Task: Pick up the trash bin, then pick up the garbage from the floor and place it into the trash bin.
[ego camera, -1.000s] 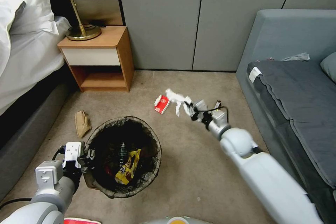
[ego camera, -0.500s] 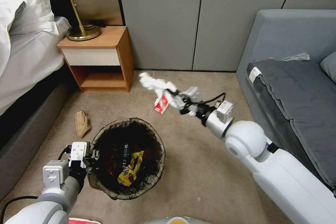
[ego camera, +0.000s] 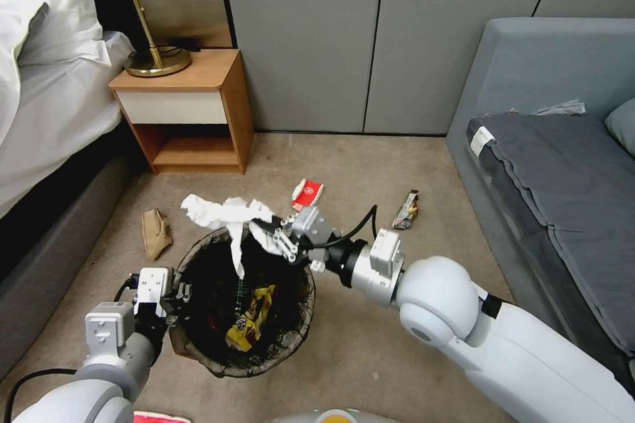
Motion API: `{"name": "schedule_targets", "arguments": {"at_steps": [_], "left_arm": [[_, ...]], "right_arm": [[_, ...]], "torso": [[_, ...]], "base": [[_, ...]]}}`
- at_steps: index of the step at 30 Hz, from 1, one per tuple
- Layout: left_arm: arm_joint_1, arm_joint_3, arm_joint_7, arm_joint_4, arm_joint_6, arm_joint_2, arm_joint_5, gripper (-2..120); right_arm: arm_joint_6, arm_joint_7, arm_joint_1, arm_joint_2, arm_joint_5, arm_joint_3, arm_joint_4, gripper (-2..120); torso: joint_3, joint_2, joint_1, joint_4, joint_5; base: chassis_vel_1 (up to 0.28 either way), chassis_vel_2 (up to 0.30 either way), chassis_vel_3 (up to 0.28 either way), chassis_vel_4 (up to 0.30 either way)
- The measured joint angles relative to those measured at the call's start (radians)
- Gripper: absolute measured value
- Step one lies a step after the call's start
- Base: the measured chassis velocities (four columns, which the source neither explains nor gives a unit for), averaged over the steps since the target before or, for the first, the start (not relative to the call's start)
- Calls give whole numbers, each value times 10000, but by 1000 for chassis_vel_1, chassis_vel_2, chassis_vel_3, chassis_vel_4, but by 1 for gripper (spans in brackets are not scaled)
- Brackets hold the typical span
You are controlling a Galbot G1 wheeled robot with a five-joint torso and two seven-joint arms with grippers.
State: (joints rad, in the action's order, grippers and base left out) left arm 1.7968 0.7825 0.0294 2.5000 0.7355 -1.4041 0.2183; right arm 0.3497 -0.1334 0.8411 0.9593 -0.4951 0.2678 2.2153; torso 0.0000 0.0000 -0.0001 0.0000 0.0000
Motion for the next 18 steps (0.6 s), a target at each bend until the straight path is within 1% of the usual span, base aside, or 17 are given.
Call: {"name": "schedule_targets", "arguments": {"at_steps": [7, 16, 17, 18], "left_arm": [[-25, -14, -3, 0, 0, -15, 0, 1], [-2, 13, -5, 0, 0, -22, 11, 1], [-3, 13, -4, 0, 0, -24, 13, 1], [-6, 12, -5, 0, 0, -31, 14, 1]], "right_arm": [[24, -98, 224, -75, 192, 250, 5, 0], [-74, -131, 278, 22, 775, 423, -470, 0], [-50, -154, 290, 27, 851, 423, -488, 0], [-37, -159, 314, 30, 888, 425, -493, 5]], "torso": [[0, 0, 0, -1, 0], [0, 0, 1, 0, 0], [0, 0, 0, 0, 0], [0, 0, 0, 0, 0]], "base": [[0, 0, 0, 0], [0, 0, 0, 0], [0, 0, 0, 0], [0, 0, 0, 0]]}}
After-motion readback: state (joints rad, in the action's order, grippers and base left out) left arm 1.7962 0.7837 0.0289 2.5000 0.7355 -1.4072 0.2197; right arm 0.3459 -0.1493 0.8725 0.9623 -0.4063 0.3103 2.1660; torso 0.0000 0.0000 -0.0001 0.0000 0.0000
